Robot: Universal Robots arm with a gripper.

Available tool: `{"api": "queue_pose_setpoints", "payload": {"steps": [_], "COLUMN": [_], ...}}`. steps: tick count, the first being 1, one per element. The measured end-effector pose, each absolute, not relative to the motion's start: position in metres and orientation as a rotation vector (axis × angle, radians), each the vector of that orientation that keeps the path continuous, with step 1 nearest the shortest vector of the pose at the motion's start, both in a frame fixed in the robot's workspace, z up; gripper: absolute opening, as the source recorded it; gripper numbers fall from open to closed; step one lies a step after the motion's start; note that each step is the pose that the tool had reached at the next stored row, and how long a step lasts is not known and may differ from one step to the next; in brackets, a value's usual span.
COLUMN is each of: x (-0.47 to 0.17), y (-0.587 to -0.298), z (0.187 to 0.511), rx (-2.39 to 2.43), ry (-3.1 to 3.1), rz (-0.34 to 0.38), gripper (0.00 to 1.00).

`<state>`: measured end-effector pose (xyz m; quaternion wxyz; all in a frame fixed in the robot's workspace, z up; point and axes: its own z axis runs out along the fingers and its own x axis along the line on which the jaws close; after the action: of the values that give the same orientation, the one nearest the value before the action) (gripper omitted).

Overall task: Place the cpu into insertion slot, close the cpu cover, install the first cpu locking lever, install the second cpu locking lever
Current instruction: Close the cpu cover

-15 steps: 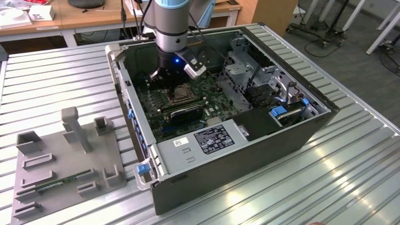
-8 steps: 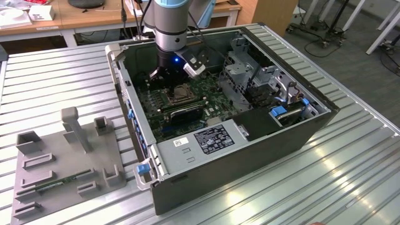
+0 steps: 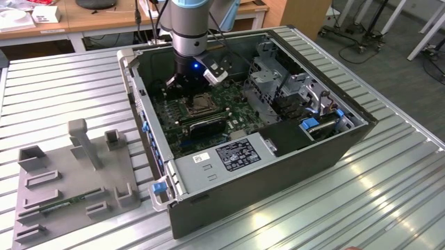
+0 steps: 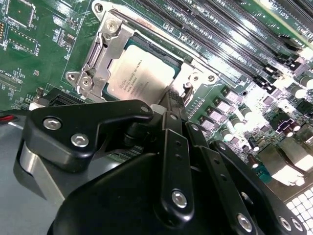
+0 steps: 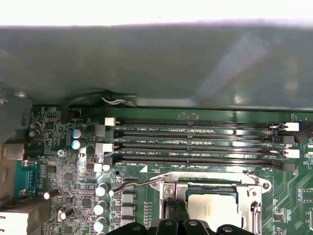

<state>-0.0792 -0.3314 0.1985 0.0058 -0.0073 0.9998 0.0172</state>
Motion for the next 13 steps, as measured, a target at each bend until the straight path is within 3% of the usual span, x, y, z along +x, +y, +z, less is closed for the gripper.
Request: {"api": "queue_pose_setpoints", "payload": {"steps": [13], "x": [-0.0791], "y": [-0.3284], "z": [0.1980], "rx": [-0.023], "ry": [3.129], "rz": [0.055], "gripper": [0.11]}}
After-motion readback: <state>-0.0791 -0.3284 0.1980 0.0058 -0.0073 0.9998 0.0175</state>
